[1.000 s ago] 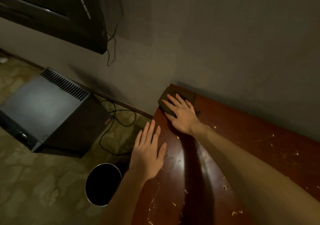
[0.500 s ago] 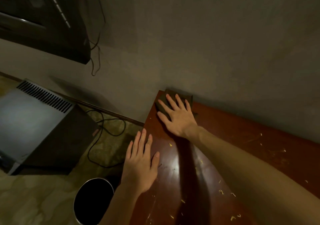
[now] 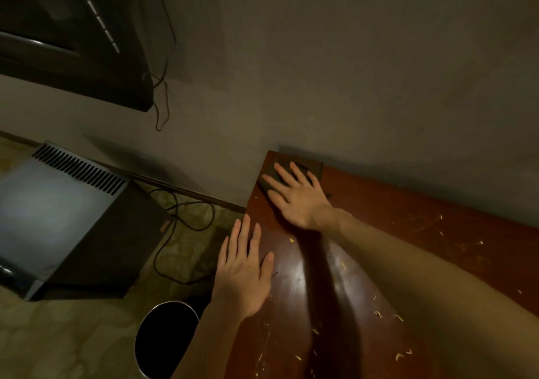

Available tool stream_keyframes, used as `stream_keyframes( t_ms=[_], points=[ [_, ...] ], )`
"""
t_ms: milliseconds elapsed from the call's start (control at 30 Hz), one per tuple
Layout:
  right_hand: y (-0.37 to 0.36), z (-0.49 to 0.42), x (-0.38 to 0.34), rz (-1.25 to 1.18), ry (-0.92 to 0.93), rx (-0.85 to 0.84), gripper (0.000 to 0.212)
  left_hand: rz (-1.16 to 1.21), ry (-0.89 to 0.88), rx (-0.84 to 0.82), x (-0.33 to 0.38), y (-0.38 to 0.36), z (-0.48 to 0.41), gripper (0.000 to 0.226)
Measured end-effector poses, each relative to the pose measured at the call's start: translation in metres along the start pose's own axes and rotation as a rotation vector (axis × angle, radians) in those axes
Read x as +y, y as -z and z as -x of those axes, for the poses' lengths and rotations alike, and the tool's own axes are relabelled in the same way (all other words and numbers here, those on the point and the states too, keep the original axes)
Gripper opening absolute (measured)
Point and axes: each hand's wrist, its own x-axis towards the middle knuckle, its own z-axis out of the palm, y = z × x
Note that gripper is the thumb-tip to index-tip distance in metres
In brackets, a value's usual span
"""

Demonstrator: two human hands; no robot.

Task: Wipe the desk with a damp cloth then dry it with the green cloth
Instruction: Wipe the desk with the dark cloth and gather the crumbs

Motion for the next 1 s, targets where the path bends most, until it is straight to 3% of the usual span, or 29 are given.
stream_keyframes(
  t_ms=[133,367,533,700,833,1000],
  points=[
    [0.003,-0.019,0.000,-0.106,-0.059,0.019,0.053,0.017,-0.010,0.010,-0.001,0.000,0.000,0.076],
    [-0.033,0.080,-0.011,-0.082,0.026,0.001,0.053,0.012,-0.051,0.093,-0.010,-0.012,0.000,0.070],
    [-0.014,0.036,0.005,-0.092,0.023,-0.005,0.051,0.018,-0.038,0.075,-0.008,-0.009,0.000,0.074],
    [0.001,0.004,0.033,-0.135,-0.077,0.023,0.052,0.008,0.007,0.047,-0.005,-0.008,-0.004,0.076],
    [-0.026,0.058,0.004,-0.300,-0.353,0.151,0.053,0.024,-0.013,0.048,-0.006,-0.006,-0.001,0.076],
    [-0.045,0.104,-0.022,-0.218,-0.285,0.128,0.054,0.059,-0.027,0.086,-0.005,-0.004,0.001,0.078]
  ],
)
